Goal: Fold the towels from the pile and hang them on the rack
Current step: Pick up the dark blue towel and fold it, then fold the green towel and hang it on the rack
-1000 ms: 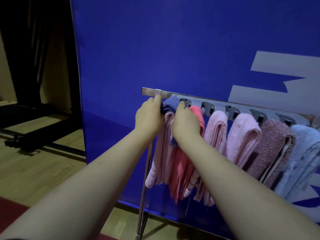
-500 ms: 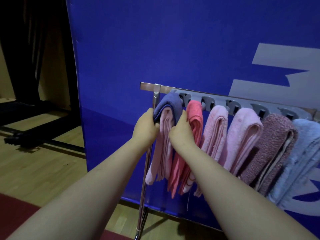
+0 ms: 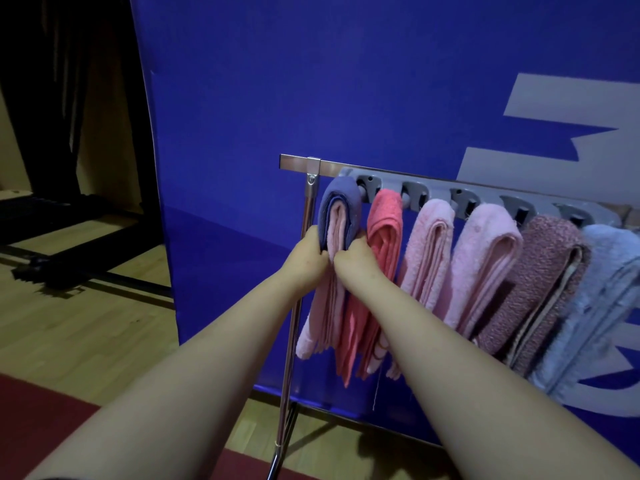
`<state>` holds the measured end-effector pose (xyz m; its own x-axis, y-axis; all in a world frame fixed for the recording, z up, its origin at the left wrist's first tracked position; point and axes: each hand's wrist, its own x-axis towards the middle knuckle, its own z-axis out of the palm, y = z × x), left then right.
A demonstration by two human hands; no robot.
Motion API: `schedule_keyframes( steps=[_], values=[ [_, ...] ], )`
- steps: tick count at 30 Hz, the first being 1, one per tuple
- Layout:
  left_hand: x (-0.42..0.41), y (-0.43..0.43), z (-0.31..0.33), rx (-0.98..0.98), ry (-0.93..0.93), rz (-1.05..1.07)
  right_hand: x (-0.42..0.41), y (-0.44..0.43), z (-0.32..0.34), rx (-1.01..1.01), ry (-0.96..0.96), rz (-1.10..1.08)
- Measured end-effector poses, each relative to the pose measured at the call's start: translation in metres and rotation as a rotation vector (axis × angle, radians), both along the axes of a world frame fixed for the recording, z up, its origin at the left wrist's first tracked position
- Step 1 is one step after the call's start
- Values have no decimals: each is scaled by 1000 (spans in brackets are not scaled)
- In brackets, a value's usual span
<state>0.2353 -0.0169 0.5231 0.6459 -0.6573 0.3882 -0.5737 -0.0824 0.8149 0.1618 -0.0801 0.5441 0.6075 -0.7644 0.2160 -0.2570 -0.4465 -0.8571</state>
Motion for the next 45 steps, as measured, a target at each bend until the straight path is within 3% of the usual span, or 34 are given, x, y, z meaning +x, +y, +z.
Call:
schedule_keyframes(
  steps=[13,20,31,34,45],
  values=[
    [-16,7,-14,79,59,-30,-8,11,-3,116,135,-9],
    [-25,14,-37,214,77,24,-23,23,-12,265,234,51],
    [-43,38,-24,468,56,110,-81,42,4,235,364,167],
    [-60,45,-15,538,13,151,-94,43,3,223,345,154],
    [-128,49,-7,517,-20,94,-148,30,-18,252,261,114]
  ],
)
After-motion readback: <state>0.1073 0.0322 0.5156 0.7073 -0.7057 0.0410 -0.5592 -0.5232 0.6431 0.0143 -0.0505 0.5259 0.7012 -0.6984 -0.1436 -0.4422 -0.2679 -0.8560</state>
